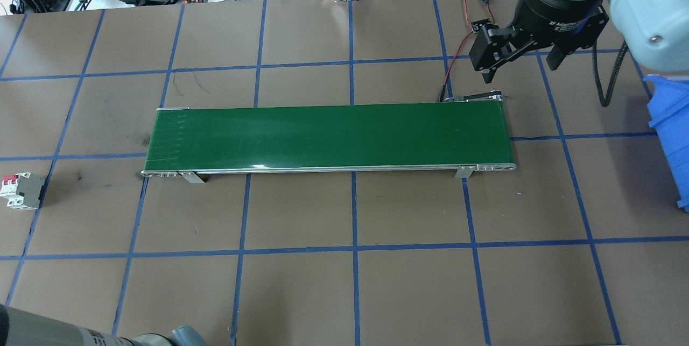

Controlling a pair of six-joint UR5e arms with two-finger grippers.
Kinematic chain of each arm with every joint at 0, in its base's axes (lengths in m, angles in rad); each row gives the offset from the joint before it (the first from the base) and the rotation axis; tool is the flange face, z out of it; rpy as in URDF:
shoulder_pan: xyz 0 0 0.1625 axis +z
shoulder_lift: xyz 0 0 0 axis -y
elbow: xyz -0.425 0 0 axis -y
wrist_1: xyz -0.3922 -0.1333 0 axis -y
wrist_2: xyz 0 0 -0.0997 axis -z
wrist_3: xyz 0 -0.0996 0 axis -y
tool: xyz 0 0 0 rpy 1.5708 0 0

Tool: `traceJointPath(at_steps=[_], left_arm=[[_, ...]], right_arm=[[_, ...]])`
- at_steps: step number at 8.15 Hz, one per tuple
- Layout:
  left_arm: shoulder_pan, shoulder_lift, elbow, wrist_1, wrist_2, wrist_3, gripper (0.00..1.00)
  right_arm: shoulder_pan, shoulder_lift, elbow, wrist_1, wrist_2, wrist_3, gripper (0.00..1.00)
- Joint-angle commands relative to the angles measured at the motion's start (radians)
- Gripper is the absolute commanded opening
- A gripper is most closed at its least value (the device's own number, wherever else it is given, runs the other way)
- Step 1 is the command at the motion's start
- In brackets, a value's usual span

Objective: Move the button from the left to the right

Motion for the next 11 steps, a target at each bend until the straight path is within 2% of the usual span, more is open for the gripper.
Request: traceJointPath(at_steps=[1, 2, 4, 5, 6, 7, 8, 9, 10, 11], left_arm=[[-0.174, 0.007, -0.007, 0.004, -0.007, -0.526, 0.14], [-0.227, 0.017, -0.019, -0.011, -0.002, -0.659, 0.00], [-0.327, 0.043, -0.070, -0.029, 0.004, -0.845, 0.00], [-0.369, 0.059, -0.110, -0.093, -0.023, -1.091, 0.00], [-0.405, 0.088, -0.153, -0.098, -0.063, -1.140, 0.00], [-0.421, 0.087, -0.191, -0.080, -0.062, -1.198, 0.00], [-0.421, 0.091, -0.223, -0.012, -0.050, -1.339, 0.00], [-0.421, 0.097, -0.257, 0.070, -0.039, -1.370, 0.00], [-0.421, 0.094, -0.301, 0.096, -0.033, -1.403, 0.00], [-0.421, 0.097, -0.347, 0.189, -0.033, -1.464, 0.00]], right_arm=[[0.000, 0.000, 0.001, 0.001, 0.000, 0.000, 1.00], [0.000, 0.000, 0.001, 0.001, 0.000, 0.000, 1.00], [0.000, 0.000, 0.001, 0.001, 0.000, 0.000, 1.00], [0.000, 0.000, 0.001, 0.001, 0.000, 0.000, 1.00], [0.000, 0.000, 0.001, 0.001, 0.000, 0.000, 1.00], [0.000, 0.000, 0.001, 0.001, 0.000, 0.000, 1.00], [0.000, 0.000, 0.001, 0.001, 0.000, 0.000, 1.00], [0.000, 0.000, 0.001, 0.001, 0.000, 0.000, 1.00], [0.000, 0.000, 0.001, 0.003, 0.000, 0.000, 1.00], [0.000, 0.002, 0.001, 0.001, 0.000, 0.000, 1.00]])
